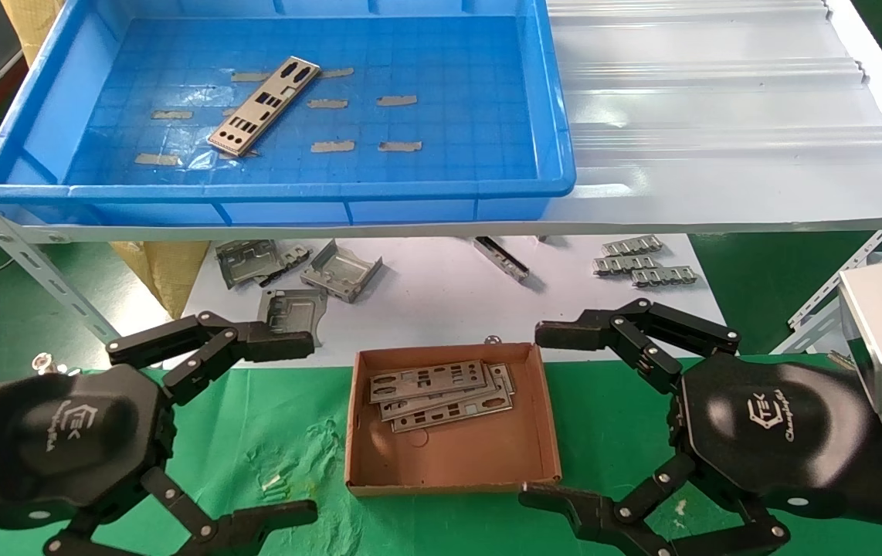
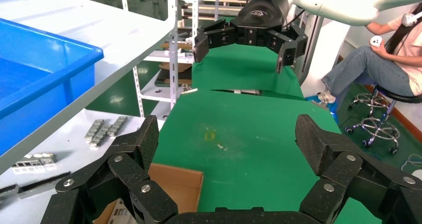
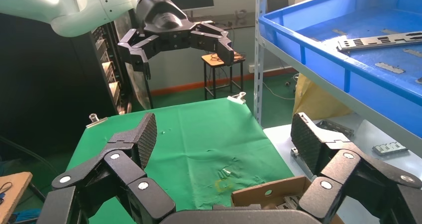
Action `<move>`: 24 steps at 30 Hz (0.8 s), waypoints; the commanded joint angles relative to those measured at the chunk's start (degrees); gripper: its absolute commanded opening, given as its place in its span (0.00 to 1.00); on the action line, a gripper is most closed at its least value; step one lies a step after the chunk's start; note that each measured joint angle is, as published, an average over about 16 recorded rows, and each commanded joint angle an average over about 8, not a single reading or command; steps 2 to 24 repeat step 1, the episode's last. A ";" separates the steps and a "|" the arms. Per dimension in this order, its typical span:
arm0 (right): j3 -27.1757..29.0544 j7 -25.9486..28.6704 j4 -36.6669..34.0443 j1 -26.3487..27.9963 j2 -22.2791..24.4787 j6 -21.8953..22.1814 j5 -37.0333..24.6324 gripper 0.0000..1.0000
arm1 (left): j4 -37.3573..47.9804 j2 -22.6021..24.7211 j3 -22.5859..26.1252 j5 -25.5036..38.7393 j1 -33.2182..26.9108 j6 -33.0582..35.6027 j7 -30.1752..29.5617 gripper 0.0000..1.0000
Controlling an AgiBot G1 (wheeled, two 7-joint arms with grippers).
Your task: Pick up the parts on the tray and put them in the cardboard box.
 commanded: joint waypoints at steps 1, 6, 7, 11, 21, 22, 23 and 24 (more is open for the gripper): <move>0.00 0.00 0.00 0.00 0.00 0.00 0.00 1.00 | 0.04 0.01 0.01 0.02 -0.01 0.01 0.01 1.00; 0.00 0.00 0.00 0.00 0.00 0.00 0.00 1.00 | 0.04 0.01 0.01 0.02 -0.01 0.01 0.01 1.00; 0.00 0.00 0.00 0.00 0.00 0.00 0.00 1.00 | 0.04 0.01 0.01 0.02 -0.01 0.01 0.01 1.00; 0.00 0.00 0.00 0.00 0.00 0.00 0.00 1.00 | 0.04 0.01 0.01 0.02 -0.01 0.01 0.01 1.00; 0.00 0.00 0.00 0.00 0.00 0.00 0.00 1.00 | 0.04 0.01 0.01 0.02 -0.01 0.01 0.01 1.00; 0.00 0.00 0.00 0.00 0.00 0.00 0.00 1.00 | 0.04 0.01 0.01 0.02 -0.01 0.01 0.01 1.00; 0.00 0.00 0.00 0.00 0.00 0.00 0.00 1.00 | 0.04 0.01 0.01 0.02 -0.01 0.01 0.01 1.00; 0.00 0.00 0.00 0.00 0.00 0.00 0.00 1.00 | 0.04 0.01 0.01 0.02 -0.01 0.01 0.01 1.00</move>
